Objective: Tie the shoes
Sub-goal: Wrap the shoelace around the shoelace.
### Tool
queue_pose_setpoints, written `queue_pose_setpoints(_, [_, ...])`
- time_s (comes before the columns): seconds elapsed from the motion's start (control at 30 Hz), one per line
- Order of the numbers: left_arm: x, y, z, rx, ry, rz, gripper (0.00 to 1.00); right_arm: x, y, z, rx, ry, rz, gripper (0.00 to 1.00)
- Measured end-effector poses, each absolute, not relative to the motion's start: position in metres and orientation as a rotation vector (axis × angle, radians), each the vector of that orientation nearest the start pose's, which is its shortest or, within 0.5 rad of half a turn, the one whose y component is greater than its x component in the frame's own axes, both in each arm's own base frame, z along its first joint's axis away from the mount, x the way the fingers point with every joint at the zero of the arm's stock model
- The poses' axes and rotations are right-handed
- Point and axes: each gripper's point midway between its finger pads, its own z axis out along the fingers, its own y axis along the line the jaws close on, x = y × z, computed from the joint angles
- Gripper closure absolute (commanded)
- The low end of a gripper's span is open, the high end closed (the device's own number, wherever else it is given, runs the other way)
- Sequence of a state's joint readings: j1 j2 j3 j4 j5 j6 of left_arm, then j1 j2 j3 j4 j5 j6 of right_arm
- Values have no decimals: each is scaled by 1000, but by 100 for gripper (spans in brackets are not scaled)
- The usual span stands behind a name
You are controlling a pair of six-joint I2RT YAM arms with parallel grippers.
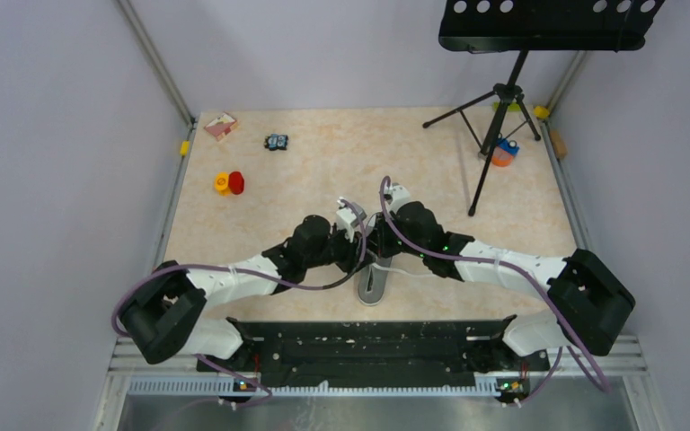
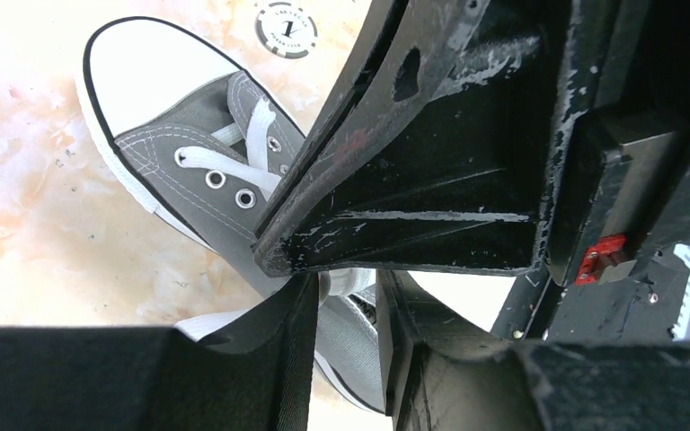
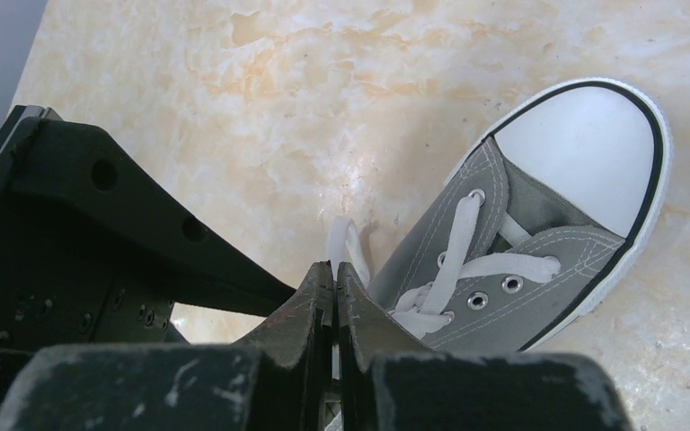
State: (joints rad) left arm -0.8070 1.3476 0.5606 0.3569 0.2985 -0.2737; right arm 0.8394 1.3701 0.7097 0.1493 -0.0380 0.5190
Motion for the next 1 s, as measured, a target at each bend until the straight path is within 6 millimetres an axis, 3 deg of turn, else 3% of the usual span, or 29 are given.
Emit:
queue_pose_setpoints(0.63, [215, -322, 105, 657, 2004, -1017, 72, 246, 313, 116, -365, 2166, 833, 100])
queue_pose_setpoints(0.87, [214, -324, 99, 663, 2016, -1014, 83, 246, 313, 116, -361, 2169, 837, 100])
queue_pose_setpoints(1.0, [215, -324, 99, 655, 2017, -1007, 100, 246, 313, 116, -363, 2169, 839, 100])
